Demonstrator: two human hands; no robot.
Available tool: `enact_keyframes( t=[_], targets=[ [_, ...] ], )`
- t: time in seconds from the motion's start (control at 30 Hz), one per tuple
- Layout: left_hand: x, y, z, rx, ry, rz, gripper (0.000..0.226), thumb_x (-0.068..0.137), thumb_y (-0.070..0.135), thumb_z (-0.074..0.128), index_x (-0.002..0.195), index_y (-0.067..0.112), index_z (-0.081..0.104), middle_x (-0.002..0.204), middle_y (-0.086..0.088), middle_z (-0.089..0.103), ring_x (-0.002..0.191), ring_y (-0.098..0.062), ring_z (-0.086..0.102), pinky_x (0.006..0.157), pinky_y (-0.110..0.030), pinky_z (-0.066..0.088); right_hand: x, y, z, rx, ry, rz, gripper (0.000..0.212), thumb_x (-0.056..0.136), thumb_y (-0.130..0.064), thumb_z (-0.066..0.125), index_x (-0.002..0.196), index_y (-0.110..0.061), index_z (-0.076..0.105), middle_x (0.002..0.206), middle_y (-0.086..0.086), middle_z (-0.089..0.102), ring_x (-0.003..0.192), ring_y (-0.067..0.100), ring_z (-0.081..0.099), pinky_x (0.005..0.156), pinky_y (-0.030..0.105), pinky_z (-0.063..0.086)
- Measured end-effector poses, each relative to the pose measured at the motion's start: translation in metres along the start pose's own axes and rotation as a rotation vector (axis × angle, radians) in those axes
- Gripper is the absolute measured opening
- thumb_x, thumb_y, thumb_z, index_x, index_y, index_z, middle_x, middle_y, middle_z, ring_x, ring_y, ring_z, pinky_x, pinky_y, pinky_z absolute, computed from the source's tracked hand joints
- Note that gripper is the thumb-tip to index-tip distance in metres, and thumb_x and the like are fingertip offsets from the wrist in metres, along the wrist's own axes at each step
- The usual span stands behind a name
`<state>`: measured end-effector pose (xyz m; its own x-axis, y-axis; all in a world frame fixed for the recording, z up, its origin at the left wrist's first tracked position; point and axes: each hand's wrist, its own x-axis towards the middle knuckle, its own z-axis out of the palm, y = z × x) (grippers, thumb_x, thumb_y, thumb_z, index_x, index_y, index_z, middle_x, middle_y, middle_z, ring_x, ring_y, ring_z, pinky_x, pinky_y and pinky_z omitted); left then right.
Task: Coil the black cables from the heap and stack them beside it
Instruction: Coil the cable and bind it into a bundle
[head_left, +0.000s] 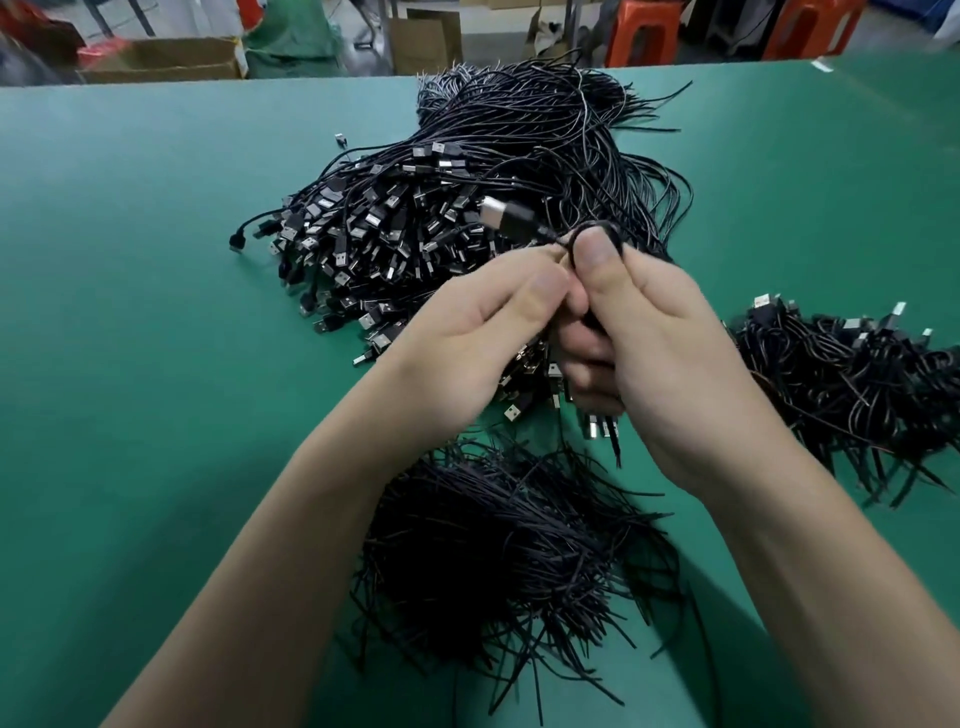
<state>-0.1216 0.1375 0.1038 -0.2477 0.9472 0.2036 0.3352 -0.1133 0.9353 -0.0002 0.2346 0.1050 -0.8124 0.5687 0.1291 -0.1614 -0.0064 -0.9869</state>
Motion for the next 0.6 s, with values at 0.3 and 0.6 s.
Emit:
enact_keyframes(
  t=[0.3, 0.6],
  targets=[
    [-0.004, -0.005, -0.019, -0.136, -0.147, 0.115, 0.039, 0.099, 0.025, 0.051, 0.134, 0.011, 0.061, 0.112, 0.004, 0.076, 0.112, -0.008, 0.068, 0.098, -0.021, 0.05, -0.01, -0.01, -0.019, 0.212, -0.57, 0.322, 0.039, 0.103, -0.047, 0.039, 0.073, -0.023, 0.045, 0.057, -0.007, 0.028, 0.046, 0.009, 0.021, 0.042, 0.021, 0.015],
    [-0.002, 0.004, -0.003, -0.051, 0.144, 0.133, 0.026, 0.099, 0.018, 0.059, 0.078, 0.014, 0.073, 0.07, 0.009, 0.071, 0.074, -0.002, 0.069, 0.078, -0.017, 0.052, -0.008, -0.014, -0.026, 0.456, -0.494, 0.424, 0.025, 0.103, -0.031, 0.042, 0.09, -0.013, 0.052, 0.068, -0.005, 0.028, 0.054, 0.008, 0.022, 0.048, 0.024, 0.016]
  ],
)
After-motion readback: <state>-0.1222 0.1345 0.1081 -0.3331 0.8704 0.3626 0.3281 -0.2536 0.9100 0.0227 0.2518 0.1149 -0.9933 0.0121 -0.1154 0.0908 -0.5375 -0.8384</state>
